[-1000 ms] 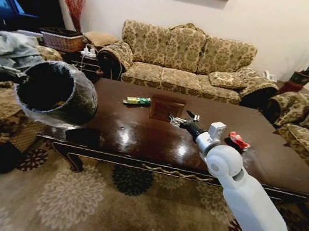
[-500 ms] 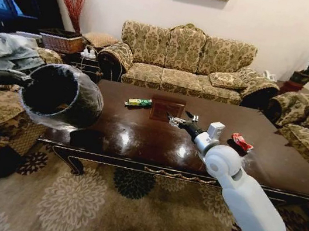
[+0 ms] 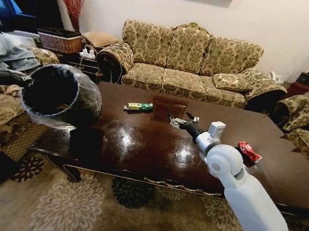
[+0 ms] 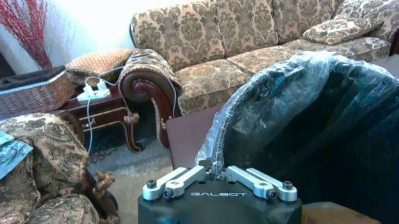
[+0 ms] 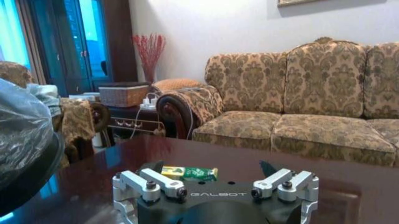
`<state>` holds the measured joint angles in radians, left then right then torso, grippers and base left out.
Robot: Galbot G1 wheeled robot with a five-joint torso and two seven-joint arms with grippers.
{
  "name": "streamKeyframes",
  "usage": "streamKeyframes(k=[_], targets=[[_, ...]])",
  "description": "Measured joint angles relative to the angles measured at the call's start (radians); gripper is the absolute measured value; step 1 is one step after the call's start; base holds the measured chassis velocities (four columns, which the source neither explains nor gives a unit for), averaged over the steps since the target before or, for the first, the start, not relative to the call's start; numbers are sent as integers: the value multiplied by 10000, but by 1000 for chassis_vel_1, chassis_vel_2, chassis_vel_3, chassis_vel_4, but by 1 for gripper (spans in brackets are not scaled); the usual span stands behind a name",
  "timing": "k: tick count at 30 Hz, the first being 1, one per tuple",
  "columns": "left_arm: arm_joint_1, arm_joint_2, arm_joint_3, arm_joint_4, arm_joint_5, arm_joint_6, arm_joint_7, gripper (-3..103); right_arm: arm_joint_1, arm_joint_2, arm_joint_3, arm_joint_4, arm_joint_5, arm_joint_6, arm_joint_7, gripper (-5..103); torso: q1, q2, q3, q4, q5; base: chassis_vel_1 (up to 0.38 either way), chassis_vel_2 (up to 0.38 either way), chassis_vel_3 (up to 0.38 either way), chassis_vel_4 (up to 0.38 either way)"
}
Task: Move to the front of the table and place the trash on the table into the trash bin.
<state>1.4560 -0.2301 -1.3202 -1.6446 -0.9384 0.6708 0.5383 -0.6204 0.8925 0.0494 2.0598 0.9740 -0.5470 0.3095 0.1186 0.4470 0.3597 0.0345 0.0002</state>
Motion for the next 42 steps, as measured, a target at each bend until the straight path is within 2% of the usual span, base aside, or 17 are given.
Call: streamKeyframes(k=[4, 9, 17, 30, 42], targets=[[-6, -18, -3, -12, -3, -14, 59, 0, 114, 108, -100, -100, 51, -16, 40, 100, -1, 0, 0, 5, -2, 0, 0, 0, 0], [-6, -85, 0, -46, -32, -20, 28, 0, 65, 116, -115, -109, 18, -6, 40, 100, 4, -1, 3, -3, -2, 0, 0, 0, 0], [-5, -105, 21, -94, -51, -20, 18, 0, 60, 137, -115, -163, -37, -16, 36, 100, 3, 0, 2, -2, -2, 0, 0, 0, 0], [50, -152, 16, -132, -51, -16, 15, 0, 649, 445, -696, -687, -14, -63, 72, 100, 4, 2, 2, 0, -2, -3, 4, 3, -4], [67, -25, 8, -199, -185, 3, -180, 0, 817, 328, -825, -846, 121, -12, 44, 100, 4, 2, 2, -2, -2, -31, 22, 25, -29]])
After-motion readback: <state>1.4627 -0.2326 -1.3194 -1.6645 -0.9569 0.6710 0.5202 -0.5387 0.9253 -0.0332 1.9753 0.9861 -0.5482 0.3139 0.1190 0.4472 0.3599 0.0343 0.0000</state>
